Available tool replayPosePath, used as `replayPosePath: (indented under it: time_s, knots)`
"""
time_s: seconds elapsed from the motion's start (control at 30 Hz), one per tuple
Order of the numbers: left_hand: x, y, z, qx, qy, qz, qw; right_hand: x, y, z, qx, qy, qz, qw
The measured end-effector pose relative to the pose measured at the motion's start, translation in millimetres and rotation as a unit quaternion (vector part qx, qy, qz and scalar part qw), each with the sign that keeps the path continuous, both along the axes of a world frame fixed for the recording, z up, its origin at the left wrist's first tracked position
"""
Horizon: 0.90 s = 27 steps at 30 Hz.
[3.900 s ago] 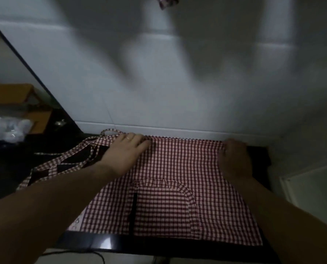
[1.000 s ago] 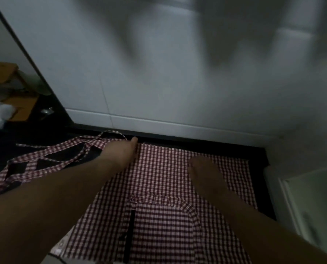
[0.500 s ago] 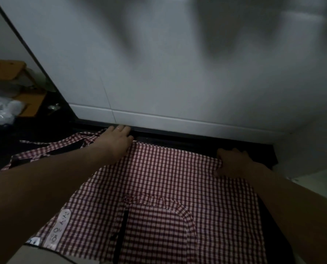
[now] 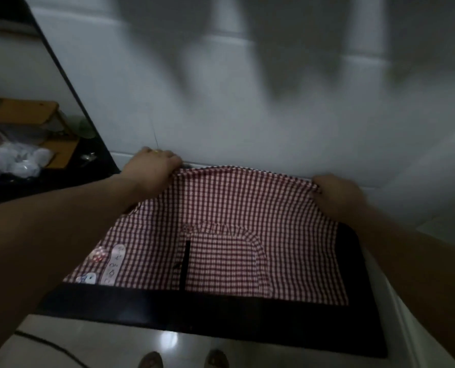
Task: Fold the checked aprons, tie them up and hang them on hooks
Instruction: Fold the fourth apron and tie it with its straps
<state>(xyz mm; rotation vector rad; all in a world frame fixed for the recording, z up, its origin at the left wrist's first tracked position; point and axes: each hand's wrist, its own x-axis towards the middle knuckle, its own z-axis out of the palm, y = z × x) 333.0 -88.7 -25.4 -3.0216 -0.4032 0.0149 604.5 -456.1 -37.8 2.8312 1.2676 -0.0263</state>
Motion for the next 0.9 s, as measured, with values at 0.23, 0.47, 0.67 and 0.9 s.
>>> replayPosePath:
  time_s: [0.23,0.47,0.67,0.9]
  knots:
    - [-71.9,-39.5,7.1,0.062,0.022,-0.077,0.995,-71.9,-64.4,2.1,-0.021,-0.039,0.014,0.999]
    - [-128.0,-83.8,-63.6,0.08,0.15,-0.065,0.983,-128.4,-97.5,-58.9,-0.041,-0.01,-0.069,0.997]
    - [-139.0,-97.5,-92.8,0.079,0.112,-0.023,0.99,-129.0,-115.3,-95.5,-0.017,-0.016,-0.046,0.999]
    - [-139.2,-103.6,-107.1,0.011,0.158,0.039,0.987,-117.4,-142.0,-119.9,-0.049,0.001,0.008,0.999]
